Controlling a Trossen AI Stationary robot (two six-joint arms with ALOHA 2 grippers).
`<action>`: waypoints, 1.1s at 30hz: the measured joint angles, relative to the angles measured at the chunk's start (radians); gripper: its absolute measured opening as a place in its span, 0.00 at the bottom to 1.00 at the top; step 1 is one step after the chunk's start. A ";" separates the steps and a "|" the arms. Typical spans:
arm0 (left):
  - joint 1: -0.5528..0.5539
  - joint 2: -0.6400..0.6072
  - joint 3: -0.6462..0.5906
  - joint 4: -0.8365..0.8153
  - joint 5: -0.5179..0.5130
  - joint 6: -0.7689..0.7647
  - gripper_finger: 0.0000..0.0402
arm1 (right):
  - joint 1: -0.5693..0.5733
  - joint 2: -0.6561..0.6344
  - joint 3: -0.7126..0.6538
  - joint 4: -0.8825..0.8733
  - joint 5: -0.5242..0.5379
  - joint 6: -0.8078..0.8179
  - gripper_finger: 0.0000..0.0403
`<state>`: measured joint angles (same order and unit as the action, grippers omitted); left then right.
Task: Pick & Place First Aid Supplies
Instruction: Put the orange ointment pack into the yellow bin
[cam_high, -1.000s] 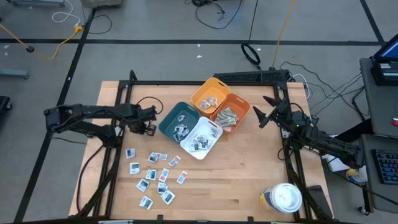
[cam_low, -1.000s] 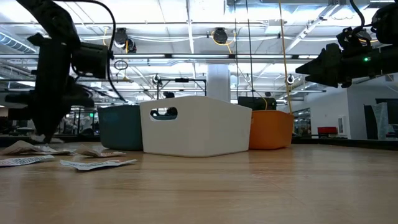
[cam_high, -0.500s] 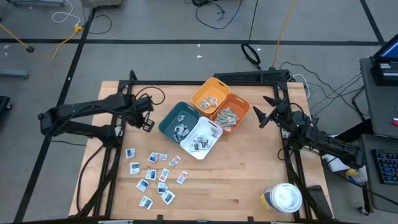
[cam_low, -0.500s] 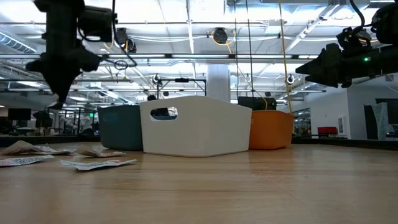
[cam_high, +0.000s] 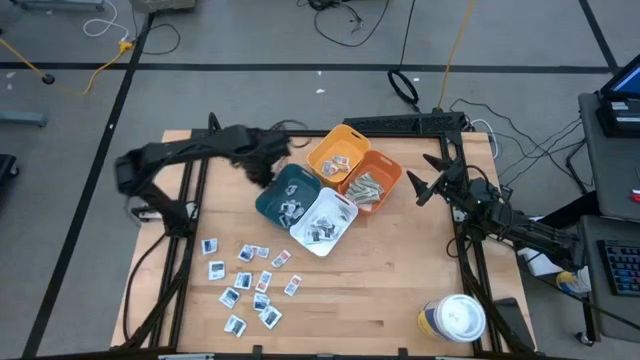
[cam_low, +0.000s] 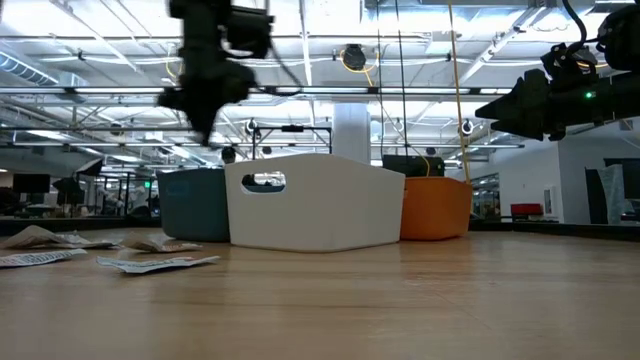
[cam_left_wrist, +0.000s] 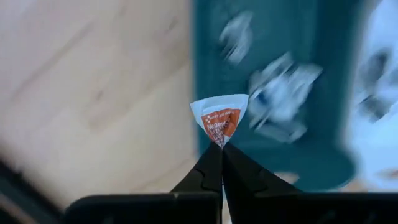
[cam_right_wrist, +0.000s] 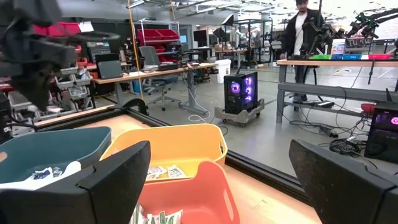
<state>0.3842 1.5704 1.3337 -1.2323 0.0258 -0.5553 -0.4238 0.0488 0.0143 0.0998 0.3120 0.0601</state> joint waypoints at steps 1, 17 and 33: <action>0.003 0.041 0.051 0.000 0.001 0.006 0.00 | 0.000 0.000 0.000 0.000 0.000 0.000 0.94; 0.083 0.655 0.841 -0.084 0.058 0.130 0.00 | 0.000 0.000 0.000 0.000 0.000 0.000 0.94; 0.098 0.867 0.965 -0.049 0.071 0.160 0.00 | 0.000 0.000 0.000 0.000 0.000 0.000 0.94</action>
<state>0.4824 2.4374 2.2986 -1.2808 0.0971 -0.3958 -0.4240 0.0490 0.0141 0.0998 0.3119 0.0600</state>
